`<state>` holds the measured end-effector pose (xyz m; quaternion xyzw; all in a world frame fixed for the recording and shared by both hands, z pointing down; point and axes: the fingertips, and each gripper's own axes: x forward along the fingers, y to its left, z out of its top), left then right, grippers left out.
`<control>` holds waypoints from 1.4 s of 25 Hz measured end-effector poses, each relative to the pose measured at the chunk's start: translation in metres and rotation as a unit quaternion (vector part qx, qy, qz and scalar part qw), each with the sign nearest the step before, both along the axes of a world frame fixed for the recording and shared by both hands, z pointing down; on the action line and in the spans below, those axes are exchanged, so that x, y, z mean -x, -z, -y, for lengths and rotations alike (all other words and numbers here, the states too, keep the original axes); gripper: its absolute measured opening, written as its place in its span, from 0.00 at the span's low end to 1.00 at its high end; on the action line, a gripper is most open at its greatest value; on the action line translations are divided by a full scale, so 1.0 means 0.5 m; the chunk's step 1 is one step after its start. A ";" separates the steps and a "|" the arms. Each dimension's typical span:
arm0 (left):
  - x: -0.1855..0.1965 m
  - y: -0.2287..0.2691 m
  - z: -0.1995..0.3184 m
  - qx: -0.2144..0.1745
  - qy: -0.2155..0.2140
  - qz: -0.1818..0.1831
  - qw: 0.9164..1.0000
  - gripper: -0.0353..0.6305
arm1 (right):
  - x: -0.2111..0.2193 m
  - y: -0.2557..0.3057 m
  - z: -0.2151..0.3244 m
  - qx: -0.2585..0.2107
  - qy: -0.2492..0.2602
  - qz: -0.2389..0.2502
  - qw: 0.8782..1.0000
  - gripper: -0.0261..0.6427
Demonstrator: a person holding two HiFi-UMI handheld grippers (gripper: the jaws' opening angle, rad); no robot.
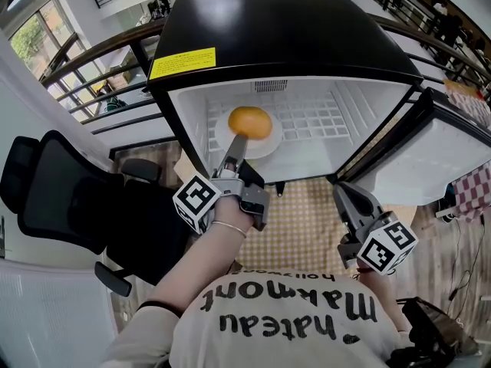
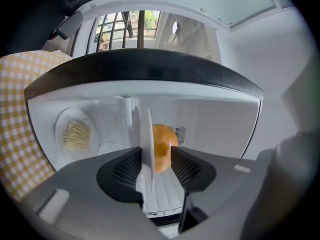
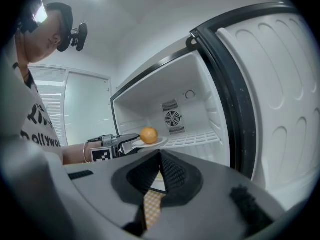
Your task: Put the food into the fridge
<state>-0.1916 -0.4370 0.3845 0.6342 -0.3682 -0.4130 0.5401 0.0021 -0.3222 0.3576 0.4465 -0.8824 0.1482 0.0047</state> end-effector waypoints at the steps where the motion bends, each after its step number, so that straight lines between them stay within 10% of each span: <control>1: 0.000 0.000 0.000 0.001 0.000 -0.001 1.000 0.32 | 0.000 -0.001 -0.001 0.000 0.001 0.000 1.000 0.06; 35: 0.003 0.004 -0.042 0.020 0.017 0.007 1.000 0.56 | -0.008 -0.014 -0.044 0.014 0.012 0.013 1.000 0.06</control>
